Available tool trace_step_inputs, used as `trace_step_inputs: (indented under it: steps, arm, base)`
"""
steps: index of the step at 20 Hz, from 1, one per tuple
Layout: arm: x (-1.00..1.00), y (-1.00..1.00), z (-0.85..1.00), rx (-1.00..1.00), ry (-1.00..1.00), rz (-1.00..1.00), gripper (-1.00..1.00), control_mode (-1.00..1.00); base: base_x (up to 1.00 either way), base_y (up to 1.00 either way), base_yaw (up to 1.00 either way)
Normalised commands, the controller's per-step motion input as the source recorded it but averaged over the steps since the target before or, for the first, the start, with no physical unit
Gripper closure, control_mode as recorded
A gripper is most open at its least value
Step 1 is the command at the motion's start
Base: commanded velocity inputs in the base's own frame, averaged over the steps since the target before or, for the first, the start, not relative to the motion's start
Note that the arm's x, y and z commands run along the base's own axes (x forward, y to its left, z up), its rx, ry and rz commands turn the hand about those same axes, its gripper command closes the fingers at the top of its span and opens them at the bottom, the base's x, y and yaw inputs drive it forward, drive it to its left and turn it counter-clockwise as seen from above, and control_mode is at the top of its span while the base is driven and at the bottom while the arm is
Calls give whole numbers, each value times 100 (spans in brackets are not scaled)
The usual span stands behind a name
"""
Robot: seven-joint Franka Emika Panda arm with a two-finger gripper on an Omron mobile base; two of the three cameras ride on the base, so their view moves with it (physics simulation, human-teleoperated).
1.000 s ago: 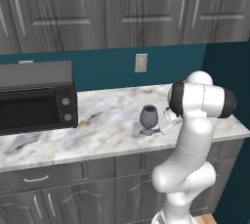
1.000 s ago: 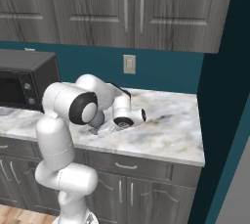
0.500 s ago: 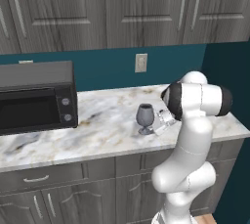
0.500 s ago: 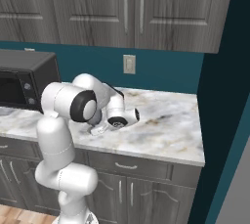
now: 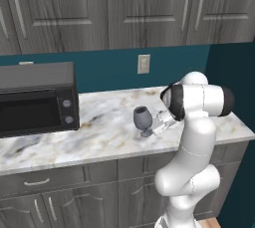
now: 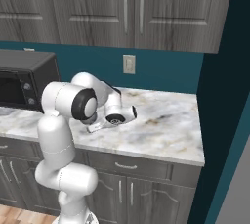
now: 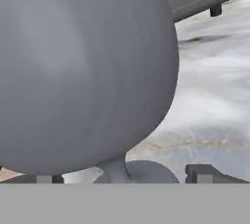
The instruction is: Retrieve the wine glasses from the counter and place one next to each plate.
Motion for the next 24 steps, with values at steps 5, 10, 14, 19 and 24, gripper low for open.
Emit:
trace_step_inputs:
  steps: [5,10,14,19,24]
  arm:
    - [0,30,0,0,-2,0,-100,-100]
    - [0,35,-1,0,-1,0,-100,-100]
    - [4,59,-4,0,-1,0,100,-100]
    - [0,27,0,0,-7,0,100,-100]
    - [-23,20,32,0,-20,0,100,-100]
  base:
    - [0,0,0]
    - [0,0,0]
    - [0,0,0]
    - [0,0,0]
    - [0,0,0]
